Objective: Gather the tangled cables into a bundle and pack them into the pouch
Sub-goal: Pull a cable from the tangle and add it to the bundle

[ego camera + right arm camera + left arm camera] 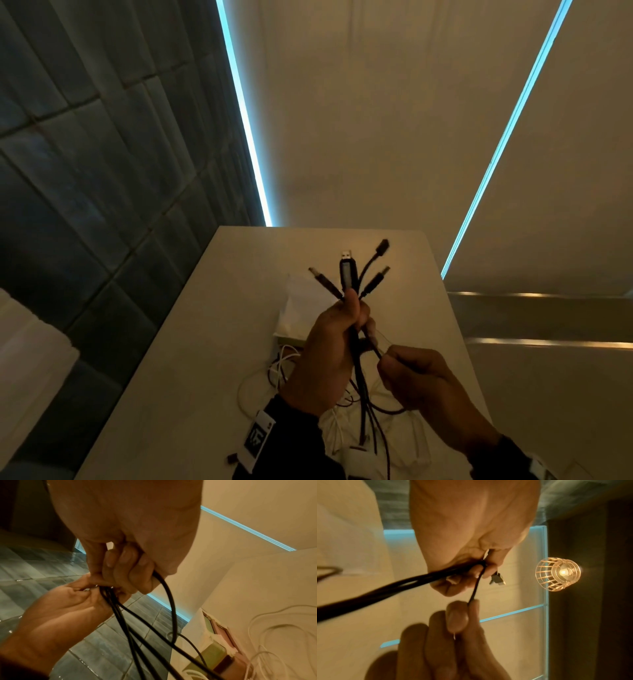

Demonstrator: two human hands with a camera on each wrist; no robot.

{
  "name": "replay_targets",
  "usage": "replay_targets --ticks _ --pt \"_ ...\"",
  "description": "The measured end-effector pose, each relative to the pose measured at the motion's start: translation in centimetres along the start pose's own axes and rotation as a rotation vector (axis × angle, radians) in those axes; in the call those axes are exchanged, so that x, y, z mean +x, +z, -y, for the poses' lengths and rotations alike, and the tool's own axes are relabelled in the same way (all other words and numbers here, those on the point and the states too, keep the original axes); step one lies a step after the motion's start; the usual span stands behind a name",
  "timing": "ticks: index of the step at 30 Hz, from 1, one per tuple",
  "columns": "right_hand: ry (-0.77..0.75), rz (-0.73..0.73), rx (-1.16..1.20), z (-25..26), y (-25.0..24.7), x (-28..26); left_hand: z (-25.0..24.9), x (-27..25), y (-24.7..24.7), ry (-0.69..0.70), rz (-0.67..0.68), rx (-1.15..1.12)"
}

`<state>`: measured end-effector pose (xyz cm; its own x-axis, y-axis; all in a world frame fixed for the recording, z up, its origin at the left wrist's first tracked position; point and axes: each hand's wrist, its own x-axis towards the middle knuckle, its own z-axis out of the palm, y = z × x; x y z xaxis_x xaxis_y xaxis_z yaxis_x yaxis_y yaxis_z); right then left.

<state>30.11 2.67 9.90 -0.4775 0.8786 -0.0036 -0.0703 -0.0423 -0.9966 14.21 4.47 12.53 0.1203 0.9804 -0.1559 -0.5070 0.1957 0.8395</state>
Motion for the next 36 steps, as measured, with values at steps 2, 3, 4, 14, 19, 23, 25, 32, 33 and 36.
replay_targets --ticks 2,3,4,14,19,23,25,32,33,36 --pt "0.026 0.043 -0.029 -0.2 -0.3 0.2 -0.6 0.1 0.2 0.018 -0.056 -0.204" --pt "0.052 0.063 -0.029 -0.5 -0.3 0.2 -1.2 0.1 0.1 0.037 -0.055 -0.275" --pt "0.077 0.068 -0.011 -0.9 -0.2 0.1 -2.0 0.1 -0.2 0.056 -0.038 -0.303" --pt "0.131 0.034 0.005 -4.5 0.7 1.8 -4.4 -0.9 -1.3 0.179 -0.022 -0.124" --pt "0.207 -0.002 -0.151 -9.2 -0.5 2.6 -6.8 -1.8 -3.2 0.298 -0.105 -0.226" --pt "0.246 -0.112 -0.307 -11.3 -0.8 3.8 -8.2 -2.5 -4.5 0.311 -0.172 -0.232" --pt "0.225 -0.23 -0.268 -9.9 -0.5 5.2 -7.5 -2.6 -4.5 0.25 -0.227 -0.177" --pt "-0.128 -0.009 0.207 3.3 2.6 8.5 -5.5 -2.2 -3.9 0.03 -0.345 0.06" --pt "-0.135 0.063 0.178 4.1 3.3 8.1 -5.8 -2.3 -3.6 0.007 -0.291 0.066" --pt "-0.073 0.187 0.045 4.3 5.0 7.0 -6.7 -2.5 -3.4 0.049 -0.15 -0.09"
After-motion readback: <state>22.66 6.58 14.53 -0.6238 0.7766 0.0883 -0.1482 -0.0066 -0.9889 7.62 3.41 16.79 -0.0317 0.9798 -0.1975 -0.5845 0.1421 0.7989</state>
